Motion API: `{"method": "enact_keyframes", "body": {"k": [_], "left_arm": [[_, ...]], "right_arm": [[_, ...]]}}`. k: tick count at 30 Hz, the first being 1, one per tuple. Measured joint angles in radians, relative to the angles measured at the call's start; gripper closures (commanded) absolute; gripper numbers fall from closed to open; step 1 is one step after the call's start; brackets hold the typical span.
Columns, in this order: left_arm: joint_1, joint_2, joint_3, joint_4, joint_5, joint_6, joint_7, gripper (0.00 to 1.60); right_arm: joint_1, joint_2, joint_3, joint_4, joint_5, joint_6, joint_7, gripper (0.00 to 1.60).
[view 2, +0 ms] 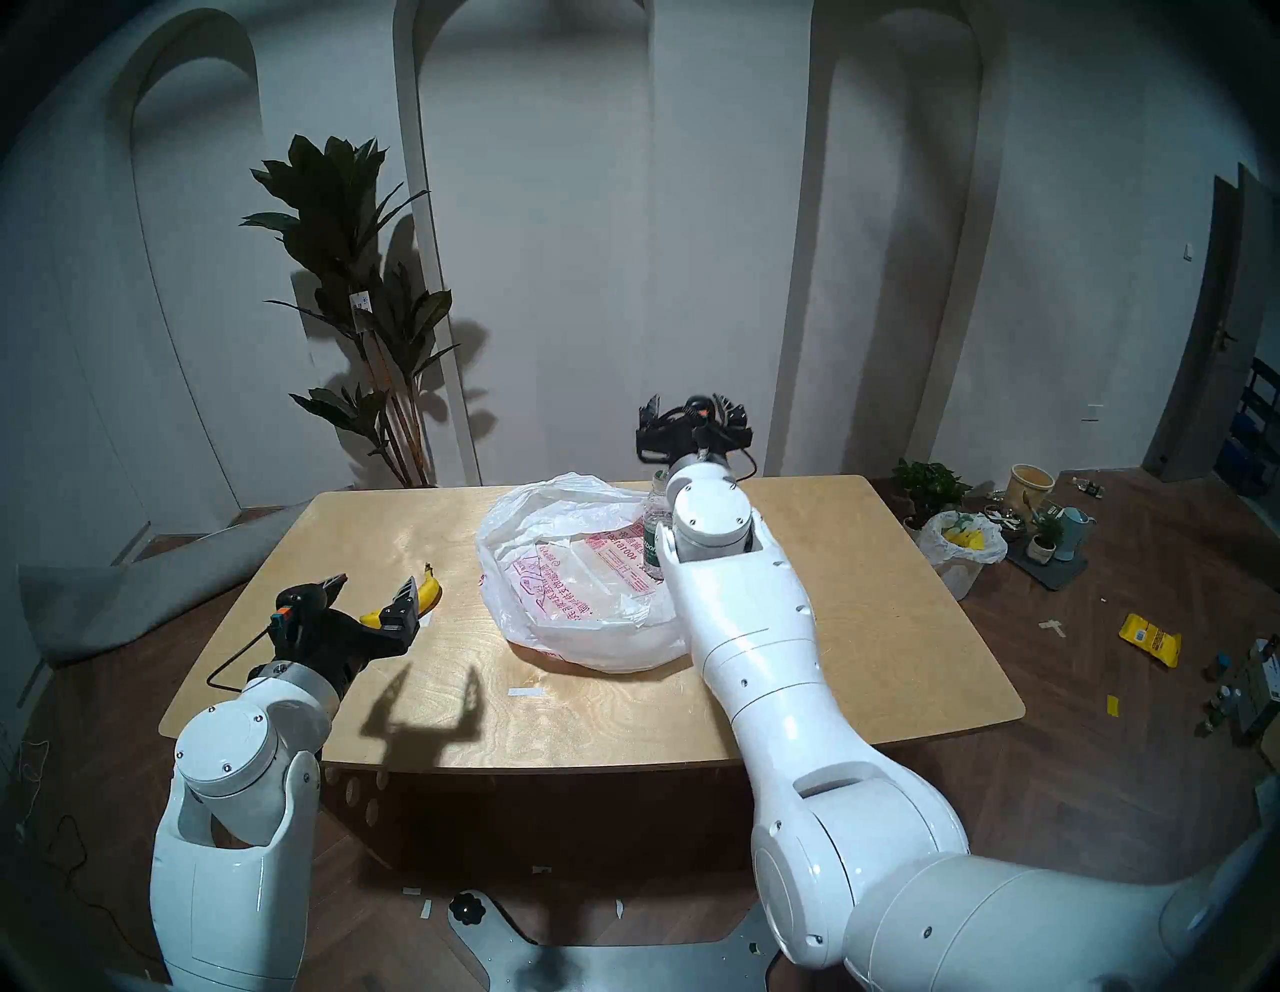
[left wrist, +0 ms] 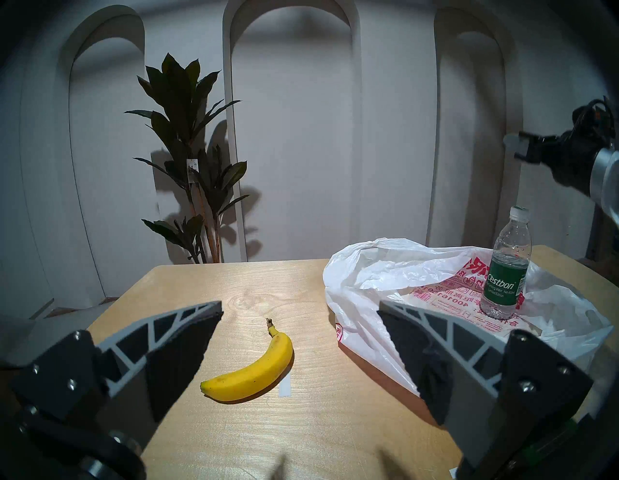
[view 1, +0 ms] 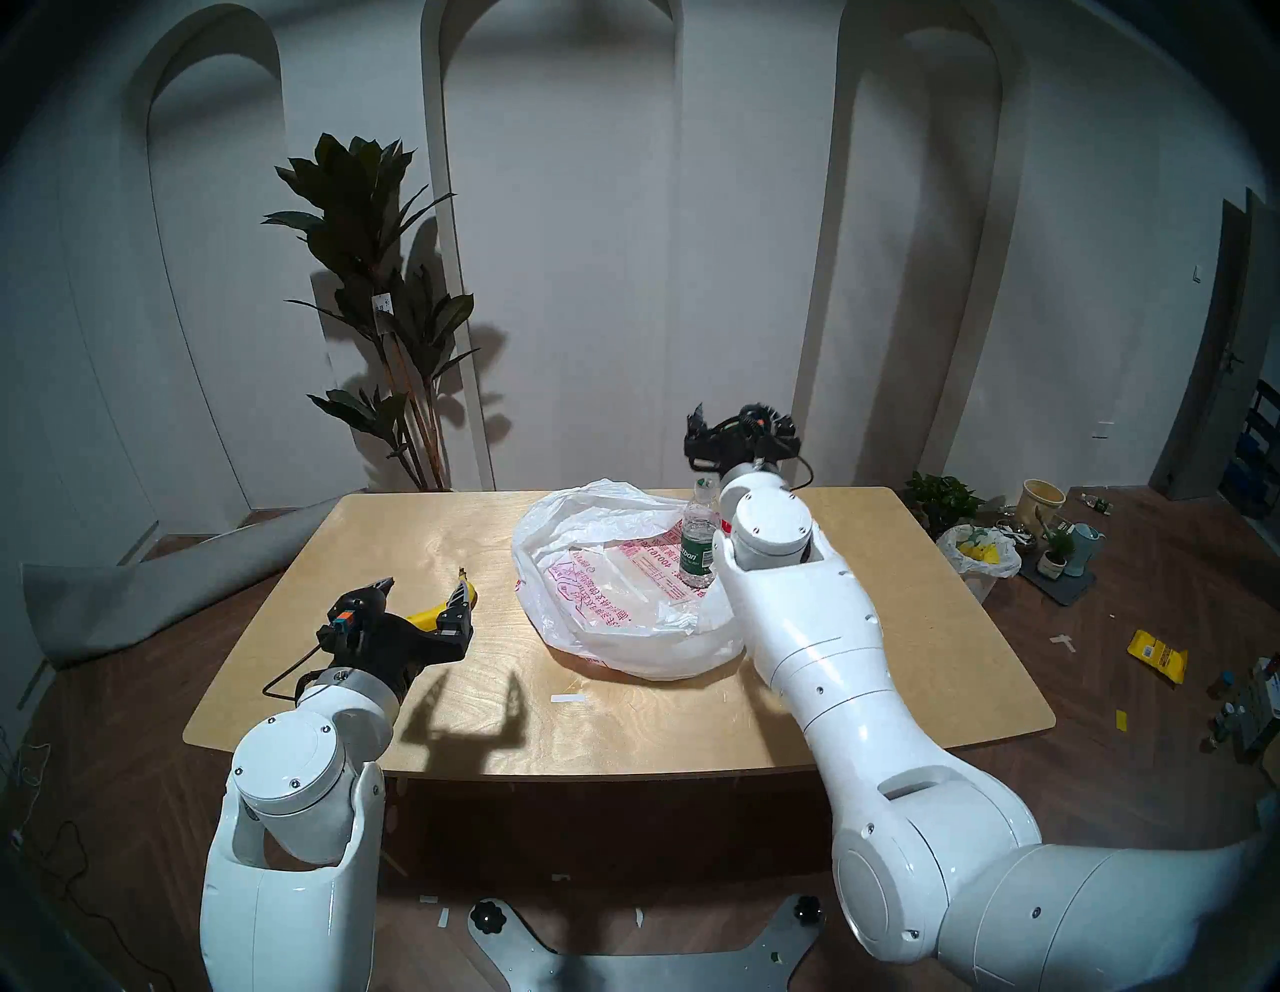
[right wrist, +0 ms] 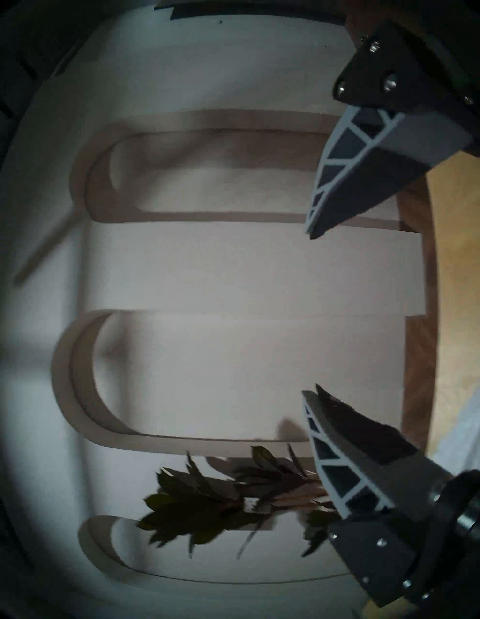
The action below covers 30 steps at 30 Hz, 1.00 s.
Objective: Bag the groceries: heavy items first, fragile items on top
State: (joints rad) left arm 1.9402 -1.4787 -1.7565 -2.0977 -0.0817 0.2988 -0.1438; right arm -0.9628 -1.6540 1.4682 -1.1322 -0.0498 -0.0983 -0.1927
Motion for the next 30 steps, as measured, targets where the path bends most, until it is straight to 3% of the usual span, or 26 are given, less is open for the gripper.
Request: {"method": "enact_keyframes", "body": {"k": [9,17,30], "left_arm": [[-0.037,0.067,-0.09,0.018,0.017,0.007,-0.038,0.0],[-0.092,0.156,-0.185,0.033,0.044,0.043,-0.107,0.0],[-0.139,0.291,-0.187,0.075,0.07,0.088,-0.309,0.0]], "right_arm": [[0.034,0.105,0.159,-0.094,0.012,-0.02,-0.06,0.0],[-0.038,0.191,0.281,-0.073,0.005,-0.012,-0.086,0.0],[-0.177,0.214,0.294,-0.002,-0.018,0.017,-0.065,0.0]]}}
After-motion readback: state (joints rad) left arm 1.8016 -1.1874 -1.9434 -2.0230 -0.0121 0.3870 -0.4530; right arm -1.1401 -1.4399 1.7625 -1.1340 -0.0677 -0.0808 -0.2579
